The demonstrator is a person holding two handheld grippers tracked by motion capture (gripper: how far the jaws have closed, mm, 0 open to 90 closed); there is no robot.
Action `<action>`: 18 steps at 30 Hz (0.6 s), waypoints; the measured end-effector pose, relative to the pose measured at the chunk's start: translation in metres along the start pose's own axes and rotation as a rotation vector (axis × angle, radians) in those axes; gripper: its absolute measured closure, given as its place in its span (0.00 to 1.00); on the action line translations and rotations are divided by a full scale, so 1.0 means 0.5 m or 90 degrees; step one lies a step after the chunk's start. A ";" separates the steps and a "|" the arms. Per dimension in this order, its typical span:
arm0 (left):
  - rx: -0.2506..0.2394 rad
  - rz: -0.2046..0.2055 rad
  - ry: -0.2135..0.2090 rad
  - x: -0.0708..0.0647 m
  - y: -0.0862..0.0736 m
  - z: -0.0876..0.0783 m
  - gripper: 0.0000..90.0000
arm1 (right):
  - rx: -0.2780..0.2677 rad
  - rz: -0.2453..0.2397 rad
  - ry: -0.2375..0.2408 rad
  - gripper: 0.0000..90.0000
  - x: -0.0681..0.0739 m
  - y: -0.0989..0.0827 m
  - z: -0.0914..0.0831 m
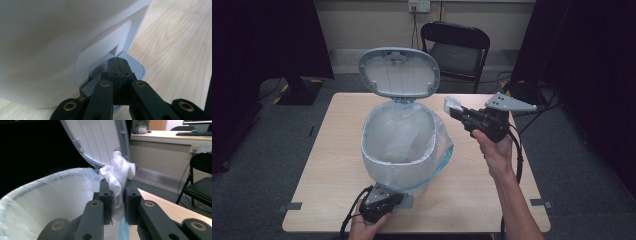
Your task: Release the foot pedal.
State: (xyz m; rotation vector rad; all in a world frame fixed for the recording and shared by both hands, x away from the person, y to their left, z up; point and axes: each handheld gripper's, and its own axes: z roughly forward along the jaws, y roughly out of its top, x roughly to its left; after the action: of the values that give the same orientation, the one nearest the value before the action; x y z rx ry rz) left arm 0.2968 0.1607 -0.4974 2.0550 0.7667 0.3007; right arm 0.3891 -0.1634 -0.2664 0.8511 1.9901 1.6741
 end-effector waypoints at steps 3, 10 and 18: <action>0.000 0.000 0.000 0.000 0.000 0.000 1.00 | -0.001 -0.010 0.024 0.89 0.017 0.015 0.012; 0.000 0.001 -0.001 0.000 0.000 0.000 1.00 | 0.004 -0.023 0.062 0.89 0.041 0.032 0.033; 0.000 0.000 -0.002 0.000 0.000 0.000 1.00 | 0.013 -0.020 0.116 0.88 0.068 0.049 0.069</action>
State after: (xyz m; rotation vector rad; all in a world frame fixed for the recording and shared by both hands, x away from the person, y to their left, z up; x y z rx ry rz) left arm 0.2969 0.1609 -0.4974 2.0553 0.7649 0.2982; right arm 0.3913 -0.1128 -0.2470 0.6911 2.1306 1.7717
